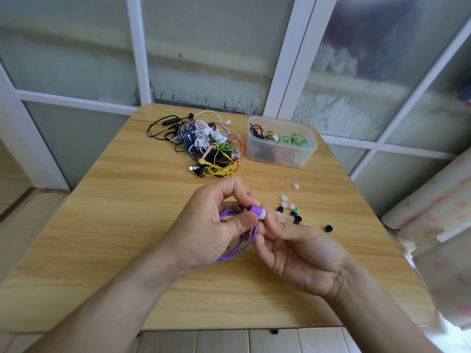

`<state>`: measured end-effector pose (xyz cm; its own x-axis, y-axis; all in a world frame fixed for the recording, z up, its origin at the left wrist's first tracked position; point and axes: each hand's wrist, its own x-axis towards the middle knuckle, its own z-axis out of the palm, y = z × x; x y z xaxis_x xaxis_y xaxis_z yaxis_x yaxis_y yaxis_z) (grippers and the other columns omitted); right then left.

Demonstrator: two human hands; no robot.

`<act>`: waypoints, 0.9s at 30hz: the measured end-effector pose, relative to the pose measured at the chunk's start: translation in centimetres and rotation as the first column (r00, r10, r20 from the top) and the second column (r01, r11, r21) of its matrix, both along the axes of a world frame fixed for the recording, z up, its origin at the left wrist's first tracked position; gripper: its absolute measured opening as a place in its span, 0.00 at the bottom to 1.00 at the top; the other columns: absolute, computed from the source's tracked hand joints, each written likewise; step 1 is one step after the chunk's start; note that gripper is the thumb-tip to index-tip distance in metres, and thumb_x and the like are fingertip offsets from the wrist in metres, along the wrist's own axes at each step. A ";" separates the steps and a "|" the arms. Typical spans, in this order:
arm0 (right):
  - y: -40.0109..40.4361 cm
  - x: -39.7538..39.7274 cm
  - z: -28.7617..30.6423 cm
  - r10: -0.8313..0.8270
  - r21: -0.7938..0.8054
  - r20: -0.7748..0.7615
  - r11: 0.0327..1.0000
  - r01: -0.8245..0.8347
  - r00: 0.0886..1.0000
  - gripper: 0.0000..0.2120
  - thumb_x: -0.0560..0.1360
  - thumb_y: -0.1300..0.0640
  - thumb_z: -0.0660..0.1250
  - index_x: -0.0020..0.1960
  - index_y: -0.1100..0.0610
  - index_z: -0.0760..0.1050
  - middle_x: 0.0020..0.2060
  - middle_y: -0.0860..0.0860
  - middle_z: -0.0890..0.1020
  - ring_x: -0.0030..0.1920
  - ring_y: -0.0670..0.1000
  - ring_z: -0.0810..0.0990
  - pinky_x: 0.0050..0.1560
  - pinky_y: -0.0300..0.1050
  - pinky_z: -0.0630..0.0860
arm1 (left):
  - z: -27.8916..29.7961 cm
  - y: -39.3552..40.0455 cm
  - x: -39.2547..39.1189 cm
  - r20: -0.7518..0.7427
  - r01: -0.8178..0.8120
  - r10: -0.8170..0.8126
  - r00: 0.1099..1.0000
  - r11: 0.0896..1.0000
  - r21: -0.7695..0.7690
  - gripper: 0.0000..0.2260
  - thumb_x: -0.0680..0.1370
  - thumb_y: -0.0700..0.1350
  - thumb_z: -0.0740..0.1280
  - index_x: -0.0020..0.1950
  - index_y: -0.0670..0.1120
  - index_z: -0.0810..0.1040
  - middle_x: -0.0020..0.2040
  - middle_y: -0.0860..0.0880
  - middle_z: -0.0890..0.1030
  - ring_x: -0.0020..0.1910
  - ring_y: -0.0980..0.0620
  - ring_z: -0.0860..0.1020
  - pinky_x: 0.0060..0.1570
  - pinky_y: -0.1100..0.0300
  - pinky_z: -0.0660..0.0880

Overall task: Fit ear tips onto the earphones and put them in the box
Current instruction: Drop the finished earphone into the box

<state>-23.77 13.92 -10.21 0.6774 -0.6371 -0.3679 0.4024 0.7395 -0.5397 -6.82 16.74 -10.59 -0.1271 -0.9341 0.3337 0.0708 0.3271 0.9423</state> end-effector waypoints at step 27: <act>-0.3 -0.9 0.6 -0.464 -0.854 -0.293 0.520 -0.010 0.836 0.08 0.68 0.62 0.71 0.47 0.63 0.82 0.35 0.58 0.85 0.34 0.53 0.82 0.38 0.41 0.79 | 0.7 0.8 -1.1 -0.328 0.094 0.098 0.940 0.848 0.522 0.04 0.66 0.42 0.71 0.37 0.44 0.77 0.33 0.44 0.78 0.26 0.50 0.76 0.35 0.59 0.64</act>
